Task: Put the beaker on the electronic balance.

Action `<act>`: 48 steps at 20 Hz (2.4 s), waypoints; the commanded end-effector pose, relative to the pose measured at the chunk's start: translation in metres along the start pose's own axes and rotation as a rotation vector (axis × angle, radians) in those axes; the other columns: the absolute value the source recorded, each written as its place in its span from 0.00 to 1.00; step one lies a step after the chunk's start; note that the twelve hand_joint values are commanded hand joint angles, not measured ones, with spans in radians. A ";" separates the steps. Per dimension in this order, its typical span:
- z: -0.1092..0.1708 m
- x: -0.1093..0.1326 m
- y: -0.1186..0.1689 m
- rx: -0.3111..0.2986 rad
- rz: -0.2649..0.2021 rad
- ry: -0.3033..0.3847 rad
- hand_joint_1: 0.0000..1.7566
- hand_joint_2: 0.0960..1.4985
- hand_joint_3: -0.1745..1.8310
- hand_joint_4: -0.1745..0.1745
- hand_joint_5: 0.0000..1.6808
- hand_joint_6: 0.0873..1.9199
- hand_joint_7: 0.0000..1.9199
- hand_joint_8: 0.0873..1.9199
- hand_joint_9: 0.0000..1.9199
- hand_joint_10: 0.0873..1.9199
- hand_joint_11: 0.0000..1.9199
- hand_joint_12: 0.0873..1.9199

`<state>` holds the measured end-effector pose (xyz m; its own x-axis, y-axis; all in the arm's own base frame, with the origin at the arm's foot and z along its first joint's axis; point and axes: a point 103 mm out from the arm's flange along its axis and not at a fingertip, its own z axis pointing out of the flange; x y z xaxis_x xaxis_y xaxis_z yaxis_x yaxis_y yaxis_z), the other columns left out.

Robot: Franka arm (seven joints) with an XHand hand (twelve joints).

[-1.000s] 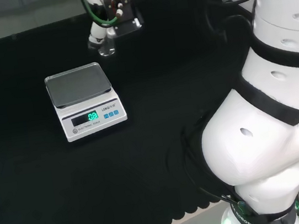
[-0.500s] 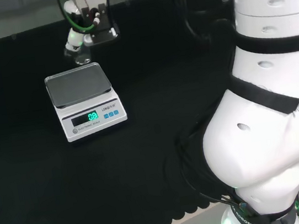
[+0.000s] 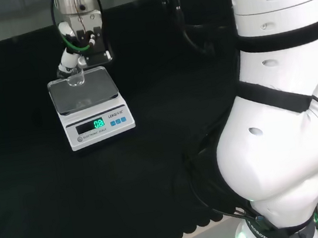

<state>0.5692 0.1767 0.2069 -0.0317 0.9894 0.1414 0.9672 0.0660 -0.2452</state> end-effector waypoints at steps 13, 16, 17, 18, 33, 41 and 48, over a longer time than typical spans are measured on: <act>0.037 -0.007 0.008 0.033 0.057 -0.019 0.68 0.61 0.14 0.04 0.72 0.29 0.68 0.26 0.82 0.00 0.88 0.19; 0.037 -0.013 0.008 0.032 0.053 -0.015 0.68 0.61 0.14 0.03 0.72 0.29 0.68 0.26 0.82 0.00 0.88 0.19; 0.038 -0.009 0.010 0.032 0.052 -0.020 0.68 0.61 0.14 0.03 0.72 0.29 0.68 0.26 0.82 0.00 0.88 0.19; 0.038 -0.008 0.010 0.030 0.052 -0.023 0.68 0.61 0.14 0.03 0.72 0.29 0.68 0.26 0.82 0.00 0.88 0.19; 0.036 -0.005 0.007 0.051 0.051 -0.025 0.56 0.43 0.24 0.06 0.50 0.39 0.58 0.37 0.74 0.00 0.75 0.29; 0.031 -0.001 0.004 0.070 0.053 -0.012 0.37 0.35 0.26 0.33 0.30 0.47 0.44 0.41 0.55 0.00 0.46 0.57; 0.011 -0.015 -0.006 0.017 0.049 0.016 0.30 0.35 0.20 0.37 0.28 0.43 0.35 0.42 0.44 0.00 0.30 0.66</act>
<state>0.5637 0.1761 0.1812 0.0159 0.9928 0.1190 0.9516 0.0216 -0.3067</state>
